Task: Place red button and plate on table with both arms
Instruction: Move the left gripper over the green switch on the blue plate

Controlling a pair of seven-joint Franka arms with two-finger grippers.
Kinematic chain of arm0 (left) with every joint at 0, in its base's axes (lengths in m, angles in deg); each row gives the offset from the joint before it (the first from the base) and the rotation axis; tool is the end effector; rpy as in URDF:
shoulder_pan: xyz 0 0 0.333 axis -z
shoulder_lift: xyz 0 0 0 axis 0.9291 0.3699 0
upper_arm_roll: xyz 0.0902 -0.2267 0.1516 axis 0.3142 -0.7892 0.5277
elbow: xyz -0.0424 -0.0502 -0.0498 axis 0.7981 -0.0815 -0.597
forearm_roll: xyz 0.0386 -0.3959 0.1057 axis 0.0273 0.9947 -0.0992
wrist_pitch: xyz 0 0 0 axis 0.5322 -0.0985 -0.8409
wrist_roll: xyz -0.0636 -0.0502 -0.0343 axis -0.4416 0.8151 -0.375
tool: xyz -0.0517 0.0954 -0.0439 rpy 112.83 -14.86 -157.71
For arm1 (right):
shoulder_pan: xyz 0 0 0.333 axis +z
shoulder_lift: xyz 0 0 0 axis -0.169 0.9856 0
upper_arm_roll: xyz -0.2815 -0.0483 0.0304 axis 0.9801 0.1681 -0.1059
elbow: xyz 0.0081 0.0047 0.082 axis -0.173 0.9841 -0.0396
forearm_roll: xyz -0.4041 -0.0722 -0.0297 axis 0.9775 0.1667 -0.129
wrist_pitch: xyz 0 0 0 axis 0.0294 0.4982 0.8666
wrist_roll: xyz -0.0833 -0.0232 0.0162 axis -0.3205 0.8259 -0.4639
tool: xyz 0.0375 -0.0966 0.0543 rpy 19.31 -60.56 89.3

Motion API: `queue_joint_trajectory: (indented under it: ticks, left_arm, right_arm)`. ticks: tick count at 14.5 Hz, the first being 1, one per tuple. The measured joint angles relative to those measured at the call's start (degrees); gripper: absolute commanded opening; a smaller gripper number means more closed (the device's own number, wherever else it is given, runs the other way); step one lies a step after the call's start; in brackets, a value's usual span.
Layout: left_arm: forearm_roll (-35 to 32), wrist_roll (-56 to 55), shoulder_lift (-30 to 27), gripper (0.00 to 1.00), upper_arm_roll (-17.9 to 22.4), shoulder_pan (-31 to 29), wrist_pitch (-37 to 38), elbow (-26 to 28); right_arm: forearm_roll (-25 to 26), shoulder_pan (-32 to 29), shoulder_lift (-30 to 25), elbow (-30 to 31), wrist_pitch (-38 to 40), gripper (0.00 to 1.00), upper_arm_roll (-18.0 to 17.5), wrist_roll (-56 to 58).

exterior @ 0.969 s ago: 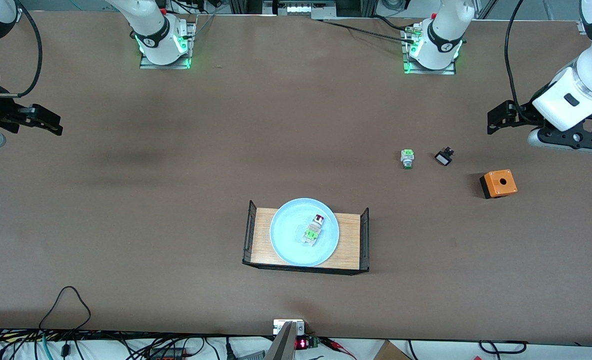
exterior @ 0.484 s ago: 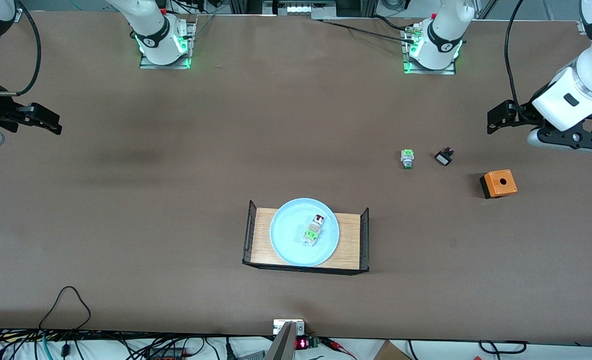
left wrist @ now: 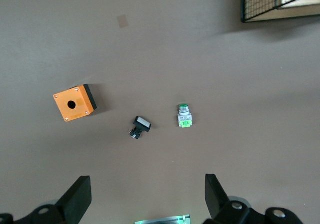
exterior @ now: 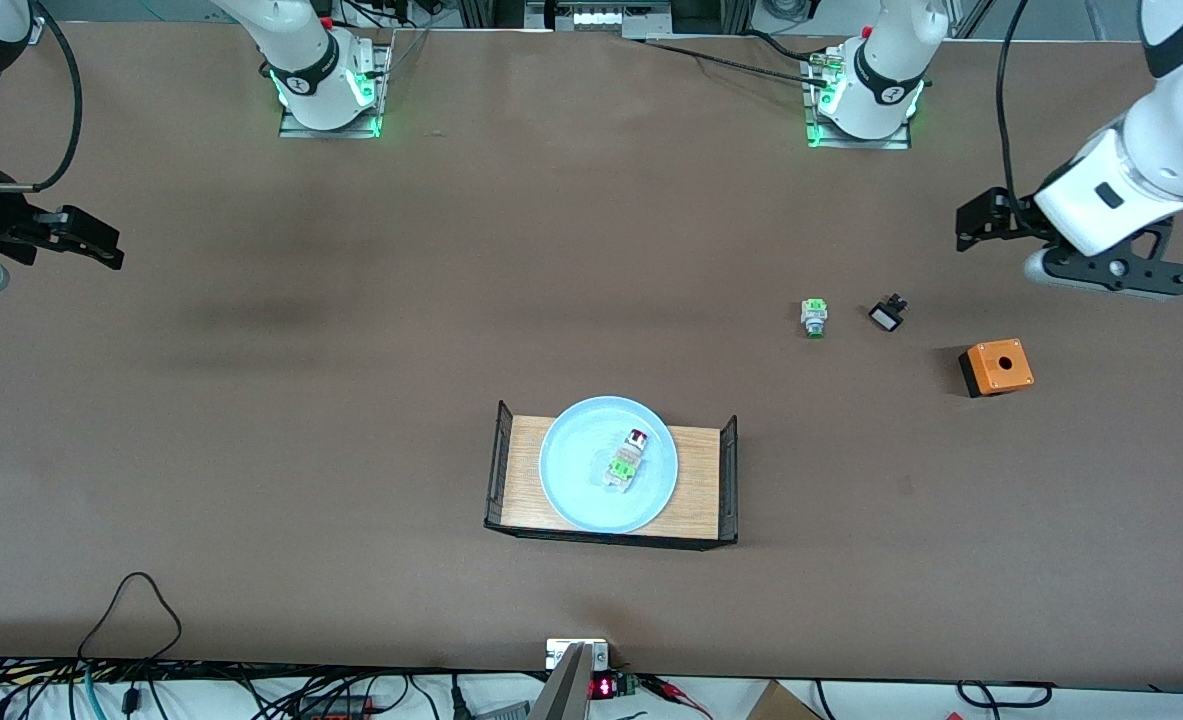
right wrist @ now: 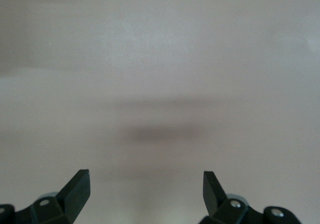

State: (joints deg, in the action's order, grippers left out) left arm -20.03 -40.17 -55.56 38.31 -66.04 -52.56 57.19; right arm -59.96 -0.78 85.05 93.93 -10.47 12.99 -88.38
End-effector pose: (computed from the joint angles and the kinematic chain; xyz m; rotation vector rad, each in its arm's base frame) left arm 0.5675 -0.0865 0.5438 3.1145 -0.2560 -0.2183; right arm 0.5802 -0.0233 0.5352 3.0815 -0.0342 -0.0702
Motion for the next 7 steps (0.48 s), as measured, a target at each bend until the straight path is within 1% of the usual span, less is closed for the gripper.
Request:
queue_joint_trajectory:
  ticks: [2,4,6,7]
  left_arm:
    - [0.02,-0.46,0.0,1.0,-2.67,0.11,0.59,-0.96]
    - [0.03,-2.5,0.36,1.0,-6.71,0.27,0.63,-2.3]
    - [0.02,-4.16,2.02,1.0,-11.04,0.49,0.63,-4.54]
    - [0.01,-4.4,3.28,1.0,-12.53,0.69,0.65,-5.29]
  right_arm:
    - [0.0,0.0,0.0,0.0,0.0,1.0,0.0,0.0]
    - [0.0,0.0,0.0,0.0,0.0,1.0,0.01,0.0]
    - [0.0,-0.01,0.0,0.0,0.0,1.0,0.01,0.0]
    - [0.0,-0.01,-0.01,0.0,0.0,1.0,0.01,0.0]
